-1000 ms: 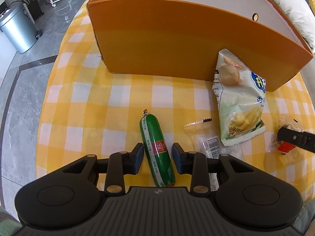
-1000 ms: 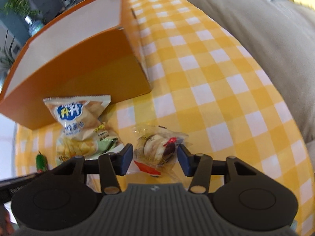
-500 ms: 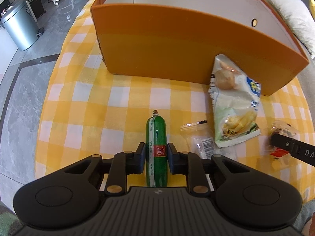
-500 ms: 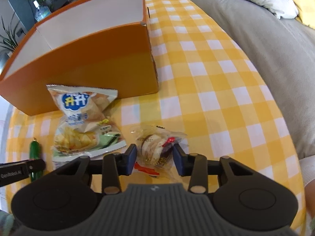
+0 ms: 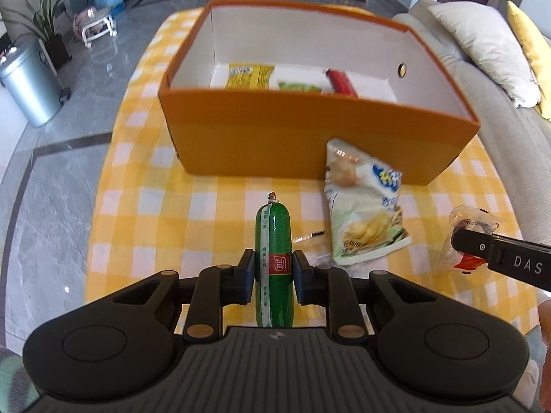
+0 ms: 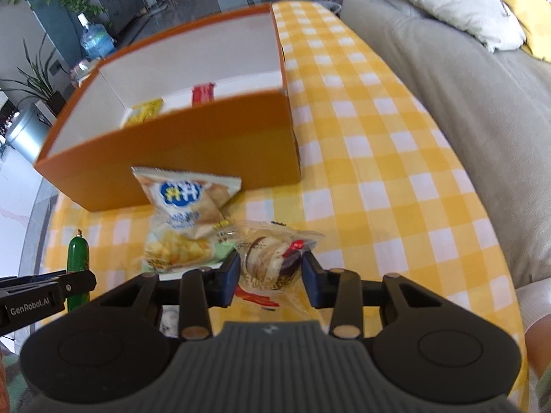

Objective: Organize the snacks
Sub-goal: 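Carry the sausage and bread pack over the orange box and lower them, then open both tools to release the sausage and bread pack into the box, then withdraw both tools from the box toward the crisp bag on the table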

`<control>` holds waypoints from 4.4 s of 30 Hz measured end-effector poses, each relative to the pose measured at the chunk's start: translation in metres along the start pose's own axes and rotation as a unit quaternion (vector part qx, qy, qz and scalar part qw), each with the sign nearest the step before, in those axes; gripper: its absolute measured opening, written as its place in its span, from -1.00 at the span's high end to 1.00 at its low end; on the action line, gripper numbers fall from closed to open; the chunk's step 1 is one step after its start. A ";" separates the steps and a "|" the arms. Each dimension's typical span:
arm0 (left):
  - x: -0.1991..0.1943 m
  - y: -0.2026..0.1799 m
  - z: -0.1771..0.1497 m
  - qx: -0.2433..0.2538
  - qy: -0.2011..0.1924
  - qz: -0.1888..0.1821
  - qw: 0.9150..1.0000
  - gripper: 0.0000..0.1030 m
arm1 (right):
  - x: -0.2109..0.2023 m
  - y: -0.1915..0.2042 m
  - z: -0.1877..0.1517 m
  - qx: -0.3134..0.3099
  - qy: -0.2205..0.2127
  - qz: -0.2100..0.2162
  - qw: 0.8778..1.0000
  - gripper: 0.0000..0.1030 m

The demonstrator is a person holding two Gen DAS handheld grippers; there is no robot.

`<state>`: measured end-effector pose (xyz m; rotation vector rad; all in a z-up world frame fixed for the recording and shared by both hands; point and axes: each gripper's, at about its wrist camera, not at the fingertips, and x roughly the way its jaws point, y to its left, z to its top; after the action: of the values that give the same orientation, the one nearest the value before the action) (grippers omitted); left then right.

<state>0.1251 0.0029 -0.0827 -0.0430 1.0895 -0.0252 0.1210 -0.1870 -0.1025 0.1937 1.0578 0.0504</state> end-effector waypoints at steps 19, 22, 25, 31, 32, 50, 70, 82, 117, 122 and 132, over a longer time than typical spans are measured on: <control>-0.045 -0.008 0.057 0.031 -0.091 -0.008 0.995 0.52 | -0.059 0.016 0.039 -0.017 -0.108 0.036 0.993 0.31; -0.045 -0.011 0.070 0.041 -0.100 -0.012 0.994 0.52 | -0.057 0.021 0.047 -0.019 -0.115 0.046 0.992 0.31; -0.042 -0.014 0.084 0.050 -0.103 -0.017 0.993 0.53 | -0.052 0.029 0.055 -0.029 -0.120 0.049 0.991 0.31; -0.026 -0.025 0.113 0.078 -0.105 -0.011 0.991 0.53 | -0.037 0.047 0.079 -0.055 -0.125 0.048 0.990 0.32; -0.021 -0.026 0.118 0.078 -0.102 -0.012 0.992 0.53 | -0.034 0.050 0.084 -0.062 -0.126 0.044 0.989 0.32; 0.079 -0.017 0.170 0.124 -0.035 0.018 0.991 0.53 | 0.065 0.070 0.155 -0.183 -0.078 -0.008 0.980 0.33; 0.116 -0.012 0.172 0.130 0.011 0.047 0.990 0.52 | 0.117 0.083 0.162 -0.262 -0.016 -0.073 0.962 0.32; 0.086 -0.016 0.166 0.156 -0.033 0.053 0.986 -0.25 | 0.100 0.084 0.160 -0.249 -0.029 -0.042 0.967 0.00; -0.047 0.011 0.051 0.083 -0.141 -0.022 0.986 -0.55 | -0.039 0.064 0.059 -0.132 -0.106 0.005 0.986 -0.22; -0.041 0.015 0.031 0.059 -0.114 -0.045 0.991 -0.55 | -0.040 0.049 0.031 -0.108 -0.081 0.009 0.991 -0.22; -0.033 0.015 0.002 0.025 -0.077 -0.062 0.995 -0.54 | -0.036 0.036 -0.017 -0.102 -0.042 0.005 0.994 -0.22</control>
<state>0.1117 0.0194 -0.0529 -0.0663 0.9307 -0.1588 0.0904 -0.1547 -0.0731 0.0163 0.9603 0.1572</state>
